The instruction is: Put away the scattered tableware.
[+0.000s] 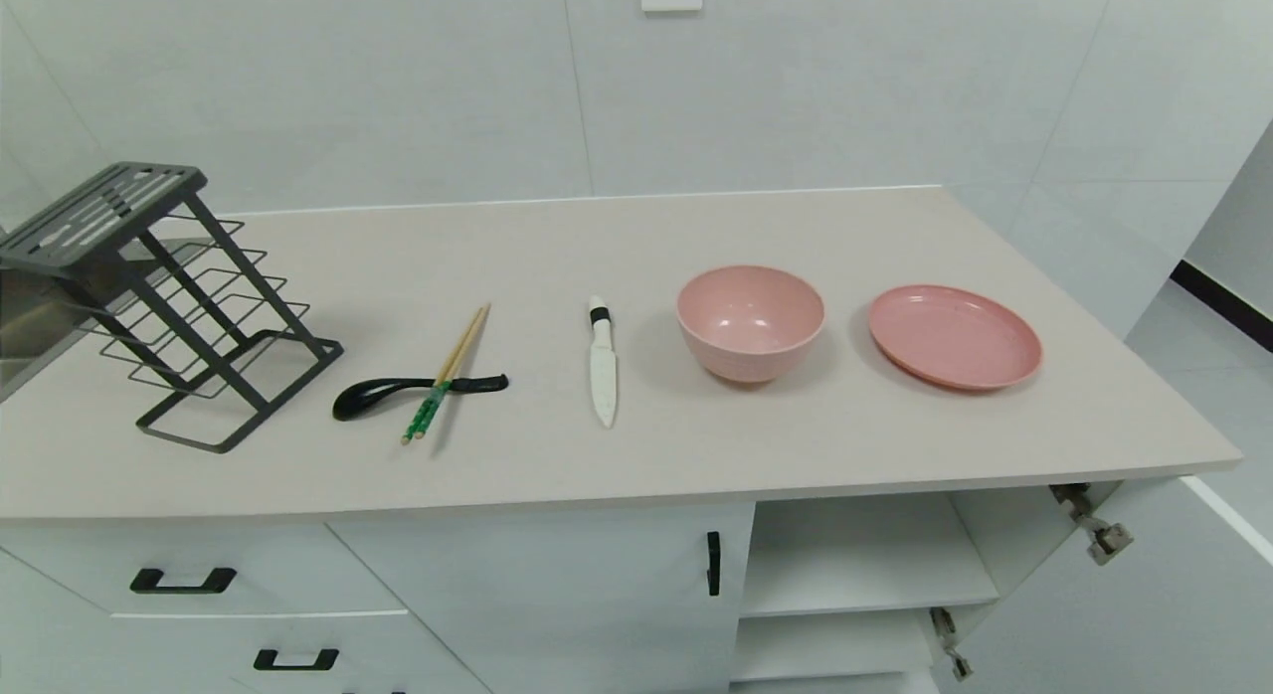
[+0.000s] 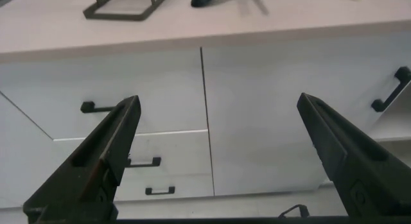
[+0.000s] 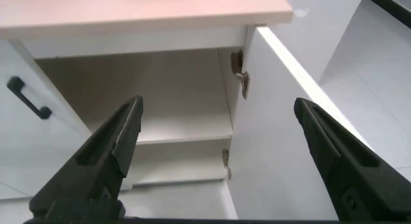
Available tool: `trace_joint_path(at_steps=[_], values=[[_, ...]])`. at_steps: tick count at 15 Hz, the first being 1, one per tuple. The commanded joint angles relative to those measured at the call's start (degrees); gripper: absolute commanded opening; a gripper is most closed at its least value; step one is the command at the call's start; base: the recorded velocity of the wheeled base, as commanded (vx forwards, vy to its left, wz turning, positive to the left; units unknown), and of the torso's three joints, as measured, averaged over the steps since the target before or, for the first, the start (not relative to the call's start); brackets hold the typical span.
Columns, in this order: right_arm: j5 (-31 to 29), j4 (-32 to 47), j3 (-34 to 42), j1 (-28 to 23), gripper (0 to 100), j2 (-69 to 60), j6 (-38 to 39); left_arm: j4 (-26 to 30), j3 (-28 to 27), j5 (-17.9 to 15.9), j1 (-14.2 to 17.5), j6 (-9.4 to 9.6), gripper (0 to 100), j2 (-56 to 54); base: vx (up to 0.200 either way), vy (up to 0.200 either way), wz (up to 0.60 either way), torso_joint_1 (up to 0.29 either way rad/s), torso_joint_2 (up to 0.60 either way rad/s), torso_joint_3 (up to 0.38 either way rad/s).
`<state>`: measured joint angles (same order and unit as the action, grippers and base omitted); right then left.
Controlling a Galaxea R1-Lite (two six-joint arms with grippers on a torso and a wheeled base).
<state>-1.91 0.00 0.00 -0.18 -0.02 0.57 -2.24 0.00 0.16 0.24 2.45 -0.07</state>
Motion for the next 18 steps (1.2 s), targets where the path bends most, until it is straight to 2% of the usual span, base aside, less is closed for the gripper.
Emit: trace_joint_path(at_steps=[1,13,16,18], values=[[0.0,0.0,0.0,0.0,100,0.0,0.0,0.0,0.0,0.0,0.0,0.01,100,0.1,0.0,0.0,0.0,0.271,-0.52,-0.246],[0.0,0.0,0.0,0.0,100,0.0,0.0,-0.1,0.0,0.1,0.0,-0.34,100,0.1,0.0,0.0,0.0,0.29,-0.56,-0.269],[0.0,0.0,0.0,0.0,100,0.0,0.0,-0.1,0.0,0.0,0.0,-0.34,100,0.1,0.0,0.0,-0.6,0.212,-0.42,-0.199],[0.0,0.0,0.0,0.0,100,0.0,0.0,-0.1,0.0,0.0,0.0,-0.43,100,0.1,0.0,0.0,0.0,0.161,-0.32,-0.146]])
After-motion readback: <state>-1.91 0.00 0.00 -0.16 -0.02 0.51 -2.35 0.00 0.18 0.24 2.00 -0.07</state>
